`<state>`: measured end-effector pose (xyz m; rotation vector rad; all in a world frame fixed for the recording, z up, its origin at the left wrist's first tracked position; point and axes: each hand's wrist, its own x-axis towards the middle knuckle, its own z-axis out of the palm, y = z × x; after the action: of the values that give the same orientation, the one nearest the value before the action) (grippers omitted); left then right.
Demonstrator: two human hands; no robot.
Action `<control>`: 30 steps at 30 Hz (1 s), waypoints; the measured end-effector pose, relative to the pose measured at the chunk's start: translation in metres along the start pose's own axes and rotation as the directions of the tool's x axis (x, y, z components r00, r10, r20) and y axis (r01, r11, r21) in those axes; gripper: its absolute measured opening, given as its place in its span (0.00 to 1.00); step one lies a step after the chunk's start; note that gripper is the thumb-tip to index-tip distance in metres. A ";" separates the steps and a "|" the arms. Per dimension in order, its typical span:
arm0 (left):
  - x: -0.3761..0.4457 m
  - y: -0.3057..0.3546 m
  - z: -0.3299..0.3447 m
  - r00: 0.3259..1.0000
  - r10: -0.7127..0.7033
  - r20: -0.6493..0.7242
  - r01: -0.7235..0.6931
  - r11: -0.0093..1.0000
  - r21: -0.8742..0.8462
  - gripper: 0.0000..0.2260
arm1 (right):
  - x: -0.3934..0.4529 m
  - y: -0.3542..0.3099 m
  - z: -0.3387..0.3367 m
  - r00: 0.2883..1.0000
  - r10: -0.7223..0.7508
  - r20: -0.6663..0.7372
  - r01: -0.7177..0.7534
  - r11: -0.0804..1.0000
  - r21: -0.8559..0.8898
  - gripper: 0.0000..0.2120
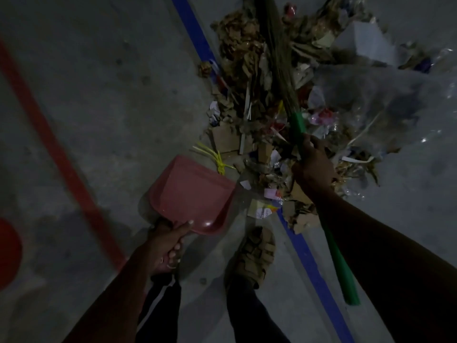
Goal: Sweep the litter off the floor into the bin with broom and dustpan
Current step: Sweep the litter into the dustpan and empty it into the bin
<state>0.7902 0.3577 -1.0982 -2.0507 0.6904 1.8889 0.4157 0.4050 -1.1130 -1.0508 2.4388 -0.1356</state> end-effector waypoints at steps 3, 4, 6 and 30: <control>0.012 0.005 -0.007 0.999 0.022 -0.042 -0.017 0.993 0.119 0.23 | -0.008 0.011 0.017 1.000 -0.024 -0.006 0.024 0.999 -0.039 0.33; 0.016 0.007 -0.009 0.999 0.010 -0.043 -0.004 0.991 0.133 0.24 | -0.014 0.015 0.022 0.999 -0.035 -0.007 0.035 0.998 -0.050 0.33; 0.023 0.012 -0.013 1.000 -0.014 -0.025 0.017 0.992 0.128 0.24 | -0.031 0.022 0.031 0.999 -0.044 -0.011 0.043 0.996 -0.078 0.32; 0.056 0.091 -0.022 0.993 0.098 0.062 -0.114 0.929 0.352 0.22 | -0.042 0.035 0.053 0.999 0.032 -0.035 -0.033 0.999 -0.033 0.40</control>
<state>0.7648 0.2602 -1.1396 -1.7700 1.0644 1.7046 0.4421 0.4642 -1.1528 -1.0299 2.4956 -0.1035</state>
